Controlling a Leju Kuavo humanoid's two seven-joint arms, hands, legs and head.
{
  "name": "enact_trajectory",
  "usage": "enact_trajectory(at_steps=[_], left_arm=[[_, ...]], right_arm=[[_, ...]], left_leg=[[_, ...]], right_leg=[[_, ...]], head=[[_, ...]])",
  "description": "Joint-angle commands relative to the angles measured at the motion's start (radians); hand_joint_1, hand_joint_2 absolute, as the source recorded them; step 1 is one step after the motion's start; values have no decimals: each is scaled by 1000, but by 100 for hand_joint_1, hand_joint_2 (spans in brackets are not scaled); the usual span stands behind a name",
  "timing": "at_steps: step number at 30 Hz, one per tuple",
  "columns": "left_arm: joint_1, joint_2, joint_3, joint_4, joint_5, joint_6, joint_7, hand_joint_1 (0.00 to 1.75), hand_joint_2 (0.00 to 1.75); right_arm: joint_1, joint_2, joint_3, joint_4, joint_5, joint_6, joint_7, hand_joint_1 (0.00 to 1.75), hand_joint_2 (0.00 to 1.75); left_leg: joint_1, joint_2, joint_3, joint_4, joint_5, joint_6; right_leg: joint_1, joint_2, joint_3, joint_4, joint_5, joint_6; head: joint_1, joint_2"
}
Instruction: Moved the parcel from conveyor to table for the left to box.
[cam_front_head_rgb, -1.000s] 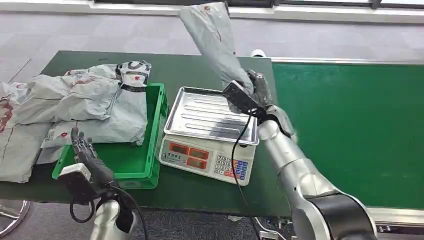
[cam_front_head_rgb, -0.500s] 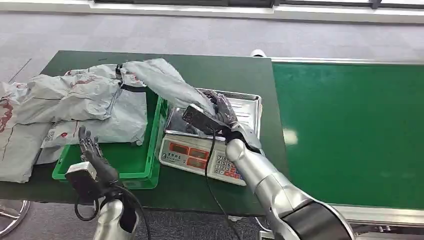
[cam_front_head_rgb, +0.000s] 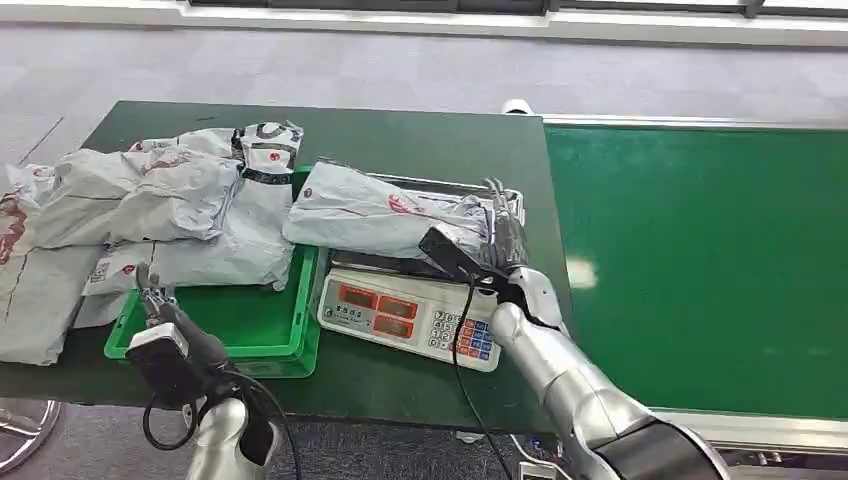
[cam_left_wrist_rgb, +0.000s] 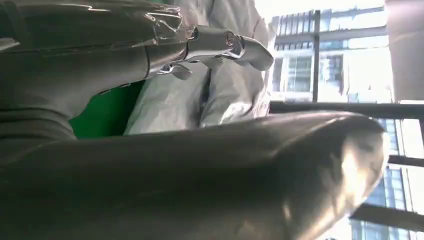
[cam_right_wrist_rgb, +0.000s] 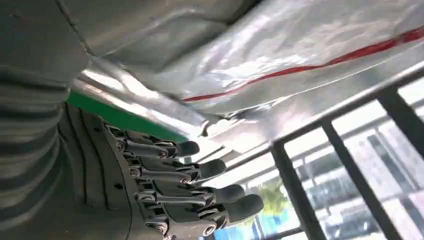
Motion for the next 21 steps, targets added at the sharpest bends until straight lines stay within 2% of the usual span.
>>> enact_trajectory(at_steps=[1, 3, 6, 7, 8, 10, 11, 13, 16, 18, 19, 21], left_arm=[[-30, 56, -110, 7, -167, 54, 4, 0, 0], [-63, 54, -100, 44, -188, 48, 4, 0, 0], [-63, 54, -100, 44, -188, 48, 4, 0, 0], [-79, 62, -115, 68, -231, 45, 8, 0, 0], [-105, 73, -130, 92, -306, 38, 54, 0, 0], [-190, 95, -169, 152, -413, -60, 146, 0, 0], [-241, 108, -198, 201, -487, -100, 180, 0, 175], [-361, 116, -242, 329, -606, -152, 238, 0, 175], [-579, 104, -290, 588, -697, -265, 288, 0, 175], [-602, 96, -285, 619, -699, -260, 288, 0, 175], [-621, 100, -310, 653, -730, -275, 297, 0, 175], [-758, 78, -392, 823, -847, -327, 381, 0, 175]], right_arm=[[449, -141, -117, -815, -184, 35, -236, 0, 175], [548, -154, -128, -996, -187, 88, -214, 0, 175], [548, -154, -128, -996, -187, 88, -214, 0, 175], [553, -141, -135, -1003, -219, 67, -256, 0, 175], [595, -138, -146, -1067, -240, 51, -285, 0, 175], [680, -148, -146, -1229, -270, 52, -317, 0, 175], [704, -153, -144, -1288, -299, 56, -338, 0, 175], [724, -172, -142, -1356, -375, 56, -388, 0, 175], [693, -185, -165, -1360, -487, 71, -458, 0, 175], [687, -184, -170, -1356, -489, 75, -458, 0, 175], [684, -181, -170, -1355, -498, 72, -469, 0, 175], [682, -182, -164, -1370, -525, 59, -510, 0, 175]], left_leg=[[2, -10, 2, -3, 1, -3], [1, -11, 3, -4, 1, -2], [0, -13, -1, -1, 0, -2], [0, -14, 0, -2, 0, -2], [0, -10, -2, -1, -1, -2], [0, -12, -2, -1, -1, -3], [1, -14, -1, -2, -1, -4], [0, -21, -5, 1, 1, -4], [0, -20, -5, 1, 2, -3], [0, -13, -4, 1, 1, -1], [0, -14, -4, 1, 2, -2], [0, -9, -3, 0, 3, -3]], right_leg=[[1, -10, 6, -5, -2, 1], [0, -10, 6, -4, -2, 1], [0, -13, 3, -1, -4, 1], [0, -14, 4, -2, -5, 1], [0, -10, 1, -1, -4, 0], [0, -12, 1, -1, -4, 0], [0, -15, 3, -1, -5, 0], [0, -21, 0, 0, -6, 0], [0, -21, 1, 0, -4, 0], [0, -14, 0, 0, -2, 0], [0, -15, 0, -1, -1, 1], [0, -10, 1, -2, 1, 1]], head=[[0, 0], [0, 0], [0, 0], [0, 0], [0, 0], [0, 0], [0, 0], [0, 0], [0, 0], [0, 0], [0, 0], [0, 0]])
